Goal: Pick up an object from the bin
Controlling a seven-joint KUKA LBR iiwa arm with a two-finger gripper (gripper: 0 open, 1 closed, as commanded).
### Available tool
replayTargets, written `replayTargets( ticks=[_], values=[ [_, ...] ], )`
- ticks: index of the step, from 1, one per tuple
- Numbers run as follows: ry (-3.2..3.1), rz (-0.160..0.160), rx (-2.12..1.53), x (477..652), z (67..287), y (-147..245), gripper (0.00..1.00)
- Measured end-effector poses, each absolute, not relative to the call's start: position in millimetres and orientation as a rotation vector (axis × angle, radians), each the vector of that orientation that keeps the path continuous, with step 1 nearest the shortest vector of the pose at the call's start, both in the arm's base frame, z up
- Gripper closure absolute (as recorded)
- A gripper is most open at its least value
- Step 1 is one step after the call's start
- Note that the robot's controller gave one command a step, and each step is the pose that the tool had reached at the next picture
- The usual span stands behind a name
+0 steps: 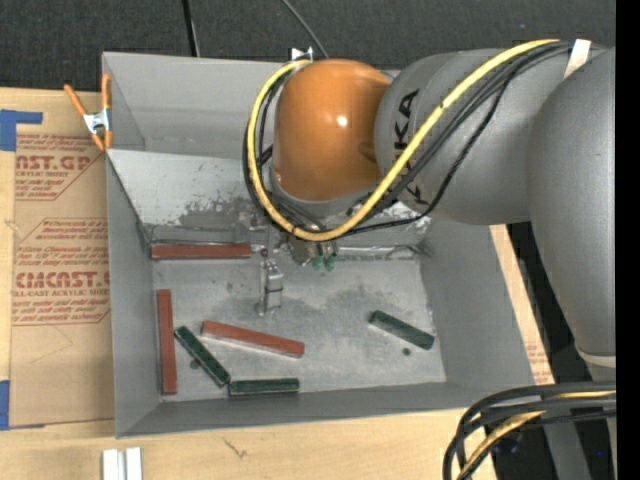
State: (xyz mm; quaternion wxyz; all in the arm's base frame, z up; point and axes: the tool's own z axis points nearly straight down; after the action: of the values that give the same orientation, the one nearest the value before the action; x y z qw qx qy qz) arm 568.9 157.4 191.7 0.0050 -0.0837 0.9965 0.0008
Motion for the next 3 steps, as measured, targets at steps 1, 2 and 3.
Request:
replayTargets(
  ticks=[1, 2, 3],
  values=[
    [3.120, 0.002, -0.384, 561.0, 156, 156, 0.00],
    [3.140, 0.001, 0.020, 536.3, 148, 156, 0.00],
    [3.126, 0.004, -0.276, 487.4, 79, 168, 1.00]
  ],
)
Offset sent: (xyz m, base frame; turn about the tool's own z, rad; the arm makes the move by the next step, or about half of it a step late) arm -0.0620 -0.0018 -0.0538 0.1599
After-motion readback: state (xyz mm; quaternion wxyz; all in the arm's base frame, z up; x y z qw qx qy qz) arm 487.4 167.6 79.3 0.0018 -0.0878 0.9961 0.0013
